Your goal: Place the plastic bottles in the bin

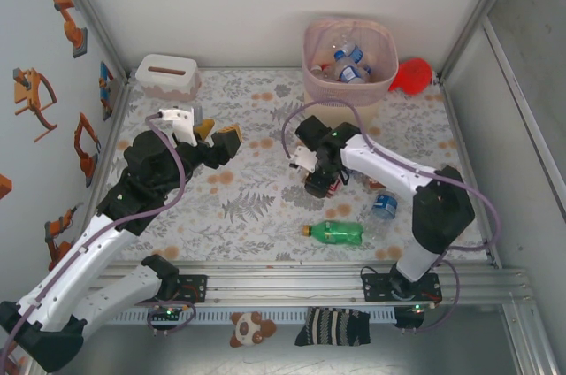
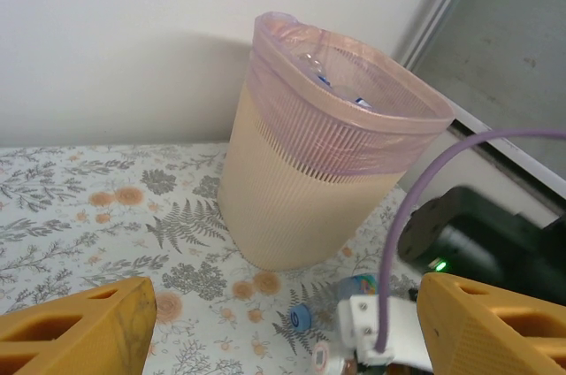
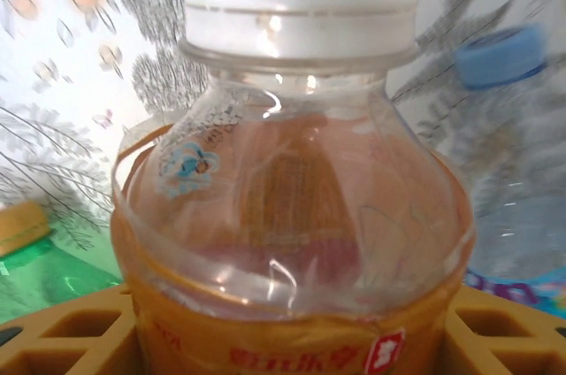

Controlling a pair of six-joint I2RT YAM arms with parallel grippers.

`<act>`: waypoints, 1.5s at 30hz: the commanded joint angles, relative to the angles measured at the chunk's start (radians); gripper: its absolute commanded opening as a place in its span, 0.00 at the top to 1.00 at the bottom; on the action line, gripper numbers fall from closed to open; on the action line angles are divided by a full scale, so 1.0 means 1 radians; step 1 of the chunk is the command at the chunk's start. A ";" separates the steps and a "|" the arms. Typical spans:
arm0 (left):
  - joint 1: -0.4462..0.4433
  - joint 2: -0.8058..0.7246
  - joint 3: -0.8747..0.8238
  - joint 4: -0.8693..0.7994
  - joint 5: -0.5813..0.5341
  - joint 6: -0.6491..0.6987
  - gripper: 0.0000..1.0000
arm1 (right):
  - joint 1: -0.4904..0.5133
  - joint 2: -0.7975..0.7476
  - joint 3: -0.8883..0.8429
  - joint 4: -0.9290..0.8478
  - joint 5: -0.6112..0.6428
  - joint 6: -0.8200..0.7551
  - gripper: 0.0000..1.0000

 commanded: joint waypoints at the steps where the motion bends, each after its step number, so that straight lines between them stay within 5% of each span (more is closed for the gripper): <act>1: 0.007 -0.014 -0.012 0.009 -0.005 -0.010 0.23 | -0.015 -0.067 0.075 -0.027 -0.061 0.023 0.40; 24: 0.014 -0.010 -0.016 0.017 -0.002 -0.014 0.23 | -0.293 -0.117 0.565 0.116 -0.269 0.288 0.47; 45: 0.018 -0.028 -0.016 0.005 -0.019 -0.013 0.23 | -0.463 0.275 1.028 -0.148 0.136 0.427 0.47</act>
